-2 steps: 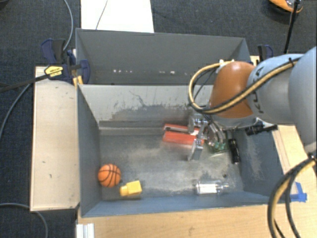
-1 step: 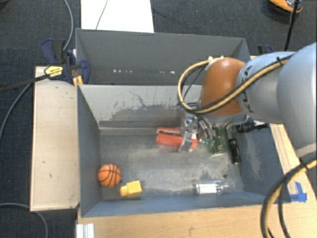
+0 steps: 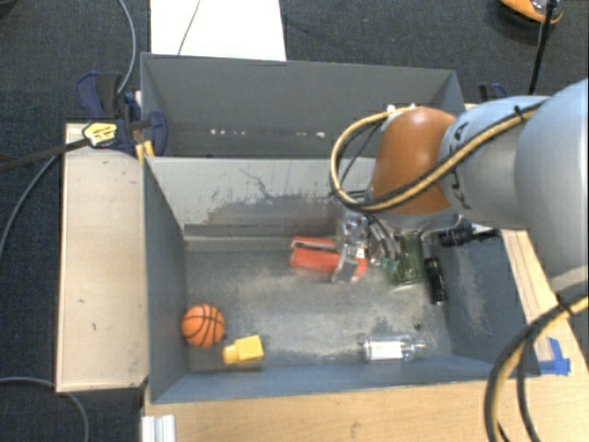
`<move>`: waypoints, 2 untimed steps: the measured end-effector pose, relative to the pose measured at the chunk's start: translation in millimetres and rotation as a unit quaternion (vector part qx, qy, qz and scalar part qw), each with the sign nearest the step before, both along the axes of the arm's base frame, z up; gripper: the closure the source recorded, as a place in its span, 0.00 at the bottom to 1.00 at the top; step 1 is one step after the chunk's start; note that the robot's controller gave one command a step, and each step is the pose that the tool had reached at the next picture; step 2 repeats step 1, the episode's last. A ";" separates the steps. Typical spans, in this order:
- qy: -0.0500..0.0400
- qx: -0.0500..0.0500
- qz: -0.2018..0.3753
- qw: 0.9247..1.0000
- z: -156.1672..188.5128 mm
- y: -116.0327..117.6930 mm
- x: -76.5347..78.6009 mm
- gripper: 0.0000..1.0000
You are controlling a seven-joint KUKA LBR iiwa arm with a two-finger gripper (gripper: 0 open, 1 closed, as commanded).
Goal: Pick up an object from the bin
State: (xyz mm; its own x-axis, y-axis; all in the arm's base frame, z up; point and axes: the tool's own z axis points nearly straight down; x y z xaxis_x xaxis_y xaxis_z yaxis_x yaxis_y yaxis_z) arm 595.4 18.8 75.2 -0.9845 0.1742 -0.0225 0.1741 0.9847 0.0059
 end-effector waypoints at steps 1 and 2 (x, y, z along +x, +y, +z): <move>-0.003 0.000 0.001 1.000 72.7 -0.3 1.9 1.00; -0.003 0.000 0.001 1.000 72.7 -0.3 1.9 1.00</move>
Offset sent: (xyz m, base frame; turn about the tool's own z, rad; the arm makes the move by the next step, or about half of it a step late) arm -0.0001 0.0000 0.0050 0.0000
